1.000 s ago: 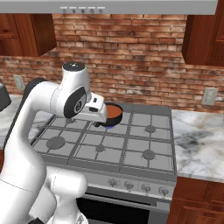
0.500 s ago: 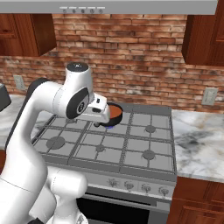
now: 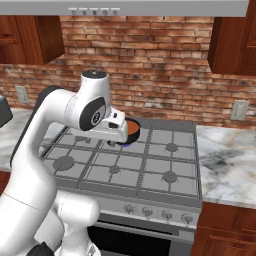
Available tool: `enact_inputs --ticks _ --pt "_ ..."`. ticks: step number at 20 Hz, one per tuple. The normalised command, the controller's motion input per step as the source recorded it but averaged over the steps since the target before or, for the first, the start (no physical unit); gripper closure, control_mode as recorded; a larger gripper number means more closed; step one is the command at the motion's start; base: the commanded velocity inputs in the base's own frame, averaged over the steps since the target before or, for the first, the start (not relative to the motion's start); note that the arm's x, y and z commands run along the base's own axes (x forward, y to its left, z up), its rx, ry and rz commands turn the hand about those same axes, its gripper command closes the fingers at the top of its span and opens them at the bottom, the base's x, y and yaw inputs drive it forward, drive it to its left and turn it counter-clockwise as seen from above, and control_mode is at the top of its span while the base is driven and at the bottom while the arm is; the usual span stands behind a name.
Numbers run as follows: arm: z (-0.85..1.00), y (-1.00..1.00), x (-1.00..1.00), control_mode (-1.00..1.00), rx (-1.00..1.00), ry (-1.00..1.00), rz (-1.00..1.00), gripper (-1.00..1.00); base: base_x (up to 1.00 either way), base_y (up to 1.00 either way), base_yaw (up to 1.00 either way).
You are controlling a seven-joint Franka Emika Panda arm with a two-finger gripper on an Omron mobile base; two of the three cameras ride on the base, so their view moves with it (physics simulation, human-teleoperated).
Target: Wait until the marinara sauce is simmered to a deep red color and then turn off the stove.
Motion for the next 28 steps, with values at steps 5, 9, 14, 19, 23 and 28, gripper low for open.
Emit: enact_inputs --ticks 5,9,14,19,23,28 --pt "-0.09 0.0 0.0 -1.0 0.0 0.16 0.0 -1.0 0.0 0.0 0.0" --pt "-0.17 0.0 0.0 -1.0 0.0 0.09 0.0 -1.0 0.0 0.0 0.0" --pt "-0.22 0.0 0.0 -1.0 0.0 0.02 0.0 -1.0 0.0 0.0 0.0" --pt "-0.17 0.0 0.0 -1.0 -0.04 -0.01 0.0 -1.0 0.0 0.0 0.0" --pt "-0.13 0.02 0.0 -1.0 -0.06 -0.03 0.0 -1.0 0.0 0.0 0.0" --pt "-0.11 0.03 0.0 -1.0 -0.03 -0.01 0.0 -1.0 0.0 0.0 0.0"
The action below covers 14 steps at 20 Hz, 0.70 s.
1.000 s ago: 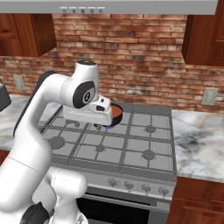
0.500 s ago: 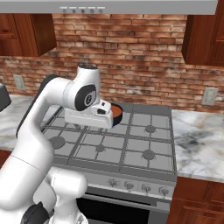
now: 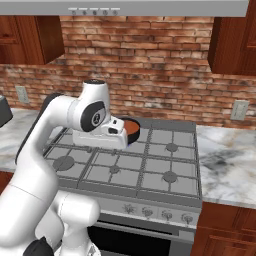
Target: Wait until the marinara sauce is simmered to a deep red color and then turn off the stove.
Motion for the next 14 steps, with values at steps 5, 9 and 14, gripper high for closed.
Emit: enact_inputs --ticks 5,9,14 --pt "-0.05 0.01 0.0 -1.0 0.0 0.0 -0.01 -1.0 0.0 0.0 0.0" --pt "-0.02 0.01 0.0 -1.0 0.0 0.0 -0.01 -1.0 0.0 0.0 0.0" --pt "0.0 0.0 0.0 -1.0 0.0 0.0 0.0 -1.0 0.0 0.0 0.0"
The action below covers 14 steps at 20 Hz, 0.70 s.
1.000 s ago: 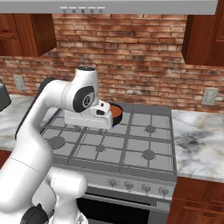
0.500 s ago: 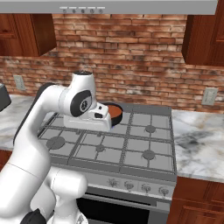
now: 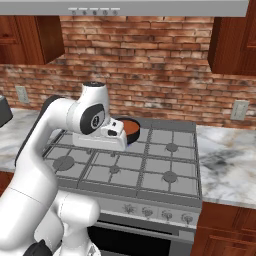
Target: Wait until the marinara sauce is simmered to a deep red color and then turn off the stove.
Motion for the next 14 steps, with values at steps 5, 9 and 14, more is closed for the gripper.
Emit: enact_inputs --ticks 5,9,14 --pt "0.0 0.0 -0.01 -1.0 0.0 0.0 0.0 -1.0 0.0 0.0 0.0" --pt "0.0 0.0 0.0 -1.0 0.0 0.0 0.0 -1.0 0.0 0.0 0.0" --pt "0.0 0.0 0.0 -1.0 0.0 0.0 0.0 -1.0 0.0 0.0 0.0"
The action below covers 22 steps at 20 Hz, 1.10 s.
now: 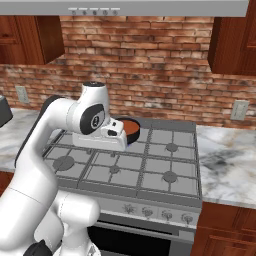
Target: Wait until the marinara sauce is simmered to a deep red color and then turn off the stove.
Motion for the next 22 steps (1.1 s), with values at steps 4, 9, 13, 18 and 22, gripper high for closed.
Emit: enact_inputs --ticks 4,9,13,18,22 --pt "0.0 0.0 0.0 -1.0 0.0 0.0 0.0 -1.0 0.0 0.0 0.0" --pt "0.0 0.0 0.0 1.0 0.0 0.0 0.0 -1.0 0.0 0.0 0.0" --pt "0.0 0.0 0.0 1.0 0.0 0.0 0.0 -1.0 -0.01 0.0 0.0" --pt "0.0 0.0 0.0 1.0 0.0 0.0 0.0 -1.0 -0.07 0.17 -0.03" --pt "0.0 0.0 0.0 1.0 0.0 0.0 0.0 -1.0 -0.11 0.37 -0.07"
